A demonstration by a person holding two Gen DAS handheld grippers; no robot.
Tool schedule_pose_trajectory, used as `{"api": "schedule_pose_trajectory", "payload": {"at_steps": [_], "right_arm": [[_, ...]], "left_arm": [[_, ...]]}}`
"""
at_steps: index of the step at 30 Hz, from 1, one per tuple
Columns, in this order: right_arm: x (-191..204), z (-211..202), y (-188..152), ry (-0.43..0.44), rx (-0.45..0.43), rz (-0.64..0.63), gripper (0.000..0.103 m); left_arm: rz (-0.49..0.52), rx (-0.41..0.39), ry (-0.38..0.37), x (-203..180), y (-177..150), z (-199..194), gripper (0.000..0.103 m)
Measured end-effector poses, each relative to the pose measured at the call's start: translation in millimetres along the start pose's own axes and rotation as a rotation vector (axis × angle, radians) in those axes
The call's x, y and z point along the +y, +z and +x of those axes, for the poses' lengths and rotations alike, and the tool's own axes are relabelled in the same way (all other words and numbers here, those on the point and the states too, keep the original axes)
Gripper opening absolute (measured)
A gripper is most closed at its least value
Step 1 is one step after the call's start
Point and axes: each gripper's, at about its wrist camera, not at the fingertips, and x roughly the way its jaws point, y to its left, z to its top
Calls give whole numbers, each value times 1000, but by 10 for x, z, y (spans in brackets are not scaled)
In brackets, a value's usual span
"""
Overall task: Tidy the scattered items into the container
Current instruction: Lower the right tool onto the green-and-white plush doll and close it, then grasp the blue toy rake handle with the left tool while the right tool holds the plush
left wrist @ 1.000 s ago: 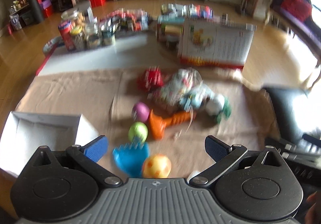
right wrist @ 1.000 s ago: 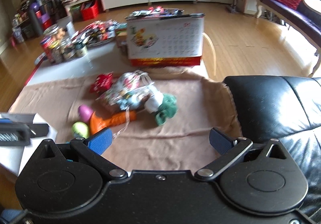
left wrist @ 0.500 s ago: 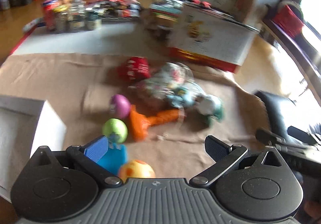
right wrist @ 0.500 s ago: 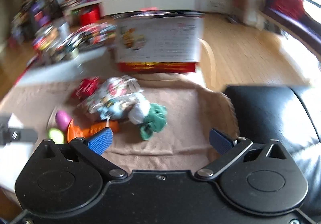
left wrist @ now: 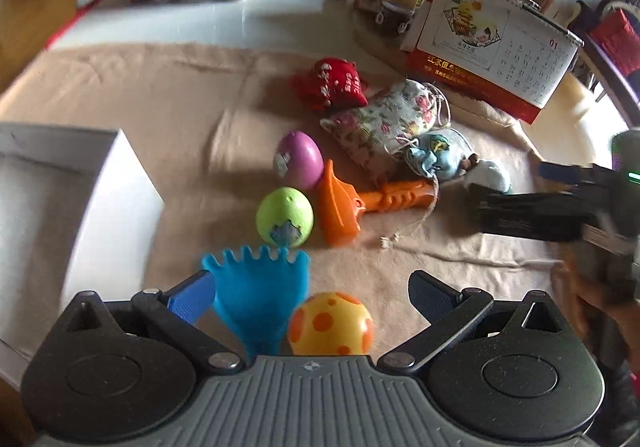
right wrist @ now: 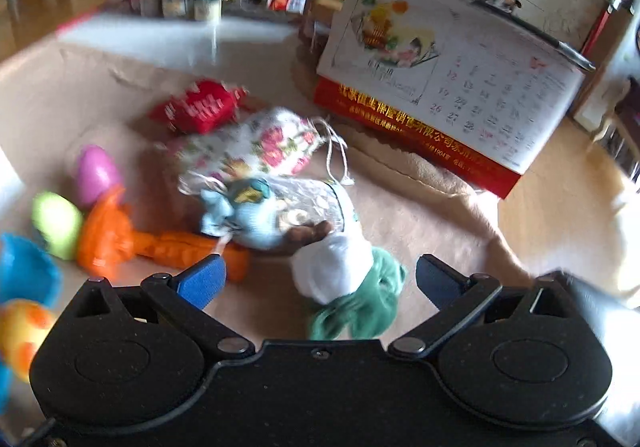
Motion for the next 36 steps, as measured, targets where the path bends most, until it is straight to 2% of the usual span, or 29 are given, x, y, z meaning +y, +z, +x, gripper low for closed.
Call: {"api": "schedule_pose_trajectory", "payload": {"at_steps": [1, 3, 5, 6, 7, 11, 14, 19, 22, 26, 29, 32, 34, 36], "right_arm": [[13, 97, 12, -7, 31, -12, 87], [28, 266, 27, -19, 89, -22, 69], [-14, 417, 33, -32, 138, -5, 65], [-22, 453, 21, -61, 146, -2, 53], [-33, 459, 14, -92, 143, -6, 52], [-113, 314, -27, -82, 140, 46, 50], [-150, 78, -118, -53, 137, 108, 50], [-27, -319, -306, -10, 146, 137, 50], [12, -423, -442, 28, 159, 172, 50], [29, -453, -570, 59, 168, 216, 51], [40, -434, -657, 71, 173, 241, 51], [64, -436, -712, 80, 172, 251, 52], [78, -449, -723, 84, 166, 252, 52], [84, -462, -726, 88, 160, 259, 53]], "left_arm": [[-8, 6, -6, 8, -5, 16, 102], [-12, 17, -3, 12, -11, 56, 102], [-10, 24, 3, 6, -26, 88, 102], [-9, 31, 4, 6, -33, 105, 102], [-10, 40, -1, 11, -41, 124, 102], [-21, 80, -35, 31, -71, 200, 102], [-6, 122, -33, 39, -124, 265, 102], [11, 147, -52, 104, -247, 280, 102], [16, 157, -62, 147, -298, 288, 102], [19, 178, -48, 181, -374, 338, 102], [60, 196, -3, 162, -443, 395, 102], [85, 234, -3, 148, -511, 481, 92], [68, 272, -34, 171, -552, 572, 89], [59, 295, -35, 178, -586, 663, 81]]}}
